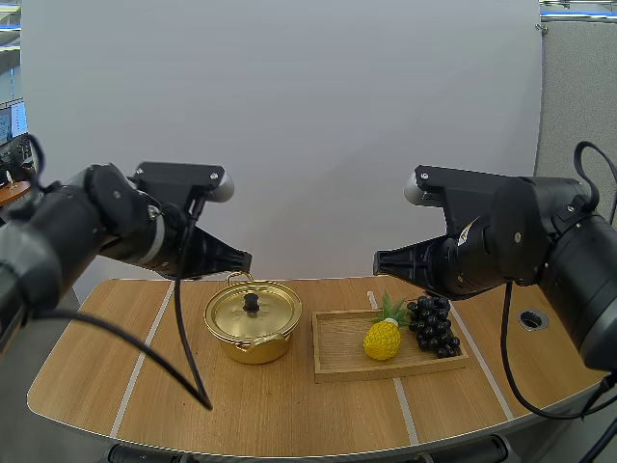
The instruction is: Open the pot, put the pineapple inside, and close it
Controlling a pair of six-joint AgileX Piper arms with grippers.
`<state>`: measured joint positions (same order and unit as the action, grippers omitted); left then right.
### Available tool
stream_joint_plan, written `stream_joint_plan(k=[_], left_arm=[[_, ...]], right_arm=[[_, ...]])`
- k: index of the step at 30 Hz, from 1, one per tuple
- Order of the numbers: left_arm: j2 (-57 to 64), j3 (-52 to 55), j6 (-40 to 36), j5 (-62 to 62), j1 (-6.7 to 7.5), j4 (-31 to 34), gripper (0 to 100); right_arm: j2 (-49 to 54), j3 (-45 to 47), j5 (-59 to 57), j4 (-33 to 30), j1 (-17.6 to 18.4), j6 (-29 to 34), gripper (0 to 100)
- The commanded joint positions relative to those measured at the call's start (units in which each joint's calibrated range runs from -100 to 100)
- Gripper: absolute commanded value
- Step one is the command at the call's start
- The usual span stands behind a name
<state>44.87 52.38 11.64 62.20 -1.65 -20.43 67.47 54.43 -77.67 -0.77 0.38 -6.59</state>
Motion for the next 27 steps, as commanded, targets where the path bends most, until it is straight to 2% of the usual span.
stream_joint_plan(k=[1,2,4,6,7,8,11,16,27], left_arm=[[-2.4,-0.5,0.5,-3.0,-0.09,-1.7,20],[-3.0,-0.5,0.5,-3.5,-0.09,-1.9,26],[-3.6,-0.5,1.3,-4.6,-0.09,-1.9,46],[-4.2,-0.5,3.0,-4.6,-0.09,-2.0,75],[-4.4,-0.5,3.8,-4.6,-0.09,-2.0,93],[-4.6,-0.5,4.8,-4.8,-0.09,-2.0,100],[-4.8,-0.5,10.7,-4.2,-0.09,-4.8,100],[-5.0,-1.0,26.2,3.6,-0.09,-15.0,100],[-16.6,-10.9,27.2,8.0,-0.09,-16.4,100]], right_arm=[[0.1,-0.5,-0.3,-0.4,0.1,-0.1,35],[0.1,-0.5,-0.3,-0.4,0.1,-0.1,47],[0.1,-0.5,-0.3,-0.4,0.1,-0.1,76],[0.1,-0.5,-0.3,0.2,0.1,-0.1,99],[0.1,-0.5,-0.3,0.8,0.1,-0.1,100],[0.1,-0.5,-0.3,1.2,0.1,-0.1,100],[0.1,-0.5,-0.3,1.3,0.1,-0.1,100],[0.1,-0.5,-0.3,1.3,0.1,-0.1,100],[0.1,-0.5,-0.3,1.4,0.1,-0.1,100]])
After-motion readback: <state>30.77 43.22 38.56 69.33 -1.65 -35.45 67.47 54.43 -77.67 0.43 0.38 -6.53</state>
